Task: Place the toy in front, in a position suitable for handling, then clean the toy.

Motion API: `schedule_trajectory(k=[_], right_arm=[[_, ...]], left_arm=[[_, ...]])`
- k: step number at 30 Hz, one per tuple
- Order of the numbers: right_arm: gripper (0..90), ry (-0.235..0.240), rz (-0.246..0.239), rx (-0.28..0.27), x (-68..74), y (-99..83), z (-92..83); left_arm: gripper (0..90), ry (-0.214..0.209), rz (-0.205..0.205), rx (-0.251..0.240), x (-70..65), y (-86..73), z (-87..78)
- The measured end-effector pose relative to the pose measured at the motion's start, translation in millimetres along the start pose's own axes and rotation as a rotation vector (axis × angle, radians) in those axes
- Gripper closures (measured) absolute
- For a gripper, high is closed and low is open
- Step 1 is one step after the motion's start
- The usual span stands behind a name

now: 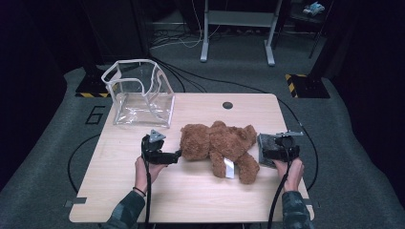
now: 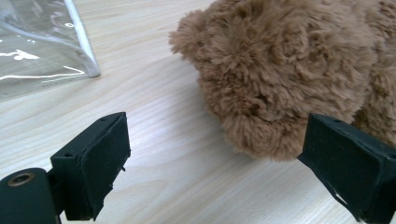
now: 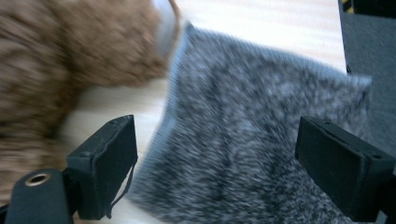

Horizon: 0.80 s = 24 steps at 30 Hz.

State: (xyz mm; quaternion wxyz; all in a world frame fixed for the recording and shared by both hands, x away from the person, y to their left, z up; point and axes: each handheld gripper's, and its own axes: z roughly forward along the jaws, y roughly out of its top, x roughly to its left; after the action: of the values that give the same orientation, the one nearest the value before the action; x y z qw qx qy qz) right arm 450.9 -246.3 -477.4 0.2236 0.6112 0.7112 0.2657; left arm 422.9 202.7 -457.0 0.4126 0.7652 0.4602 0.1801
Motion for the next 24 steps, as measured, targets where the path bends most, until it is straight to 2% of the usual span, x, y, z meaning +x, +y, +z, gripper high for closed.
schedule_trajectory(k=[3,7,9,11,13,14,15,16,18,19,20,24], right_arm=[[12.5,-0.021,0.019,0.021,-2.8,-3.9,8.1],[15.2,-0.039,0.041,0.054,-7.6,-8.1,18.6],[20.9,-0.045,0.035,0.068,-9.2,-10.9,24.1],[24.0,-0.037,0.050,0.069,-9.1,-13.8,27.2],[35.7,-0.036,0.069,0.053,-10.1,-15.0,26.2],[42.2,-0.032,0.061,0.043,-10.6,-15.1,25.6],[53.5,-0.026,0.060,0.037,-9.8,-15.2,24.5],[60.5,-0.017,0.069,0.040,-8.8,-15.3,22.8],[71.3,-0.015,0.052,0.036,-9.2,-14.8,21.4],[74.2,-0.008,0.069,0.041,-9.2,-14.3,19.9],[75.7,-0.007,0.062,0.037,-10.0,-13.6,17.8],[76.8,0.003,0.069,-0.014,-13.8,-5.2,1.1]], left_arm=[[7.9,-0.007,0.013,0.000,-1.5,-2.5,0.5],[8.0,-0.010,0.008,-0.006,-2.6,-5.0,1.4],[8.1,-0.013,0.009,-0.003,-2.2,-5.0,1.5],[8.2,-0.017,0.001,-0.007,-2.3,-6.1,1.0],[8.6,-0.023,0.007,0.004,-3.2,-7.4,1.3],[8.6,-0.022,0.009,0.001,-3.5,-8.0,2.3],[8.6,-0.024,0.009,0.004,-3.5,-8.4,2.8],[8.6,-0.024,0.007,0.006,-3.2,-8.5,3.2],[8.6,-0.025,0.001,-0.002,-3.2,-8.5,3.3],[8.6,-0.026,0.002,-0.003,-3.8,-8.4,2.9],[8.6,-0.028,0.008,-0.002,-4.1,-8.1,2.5],[8.5,-0.033,0.015,-0.002,-3.5,-8.5,1.8]])
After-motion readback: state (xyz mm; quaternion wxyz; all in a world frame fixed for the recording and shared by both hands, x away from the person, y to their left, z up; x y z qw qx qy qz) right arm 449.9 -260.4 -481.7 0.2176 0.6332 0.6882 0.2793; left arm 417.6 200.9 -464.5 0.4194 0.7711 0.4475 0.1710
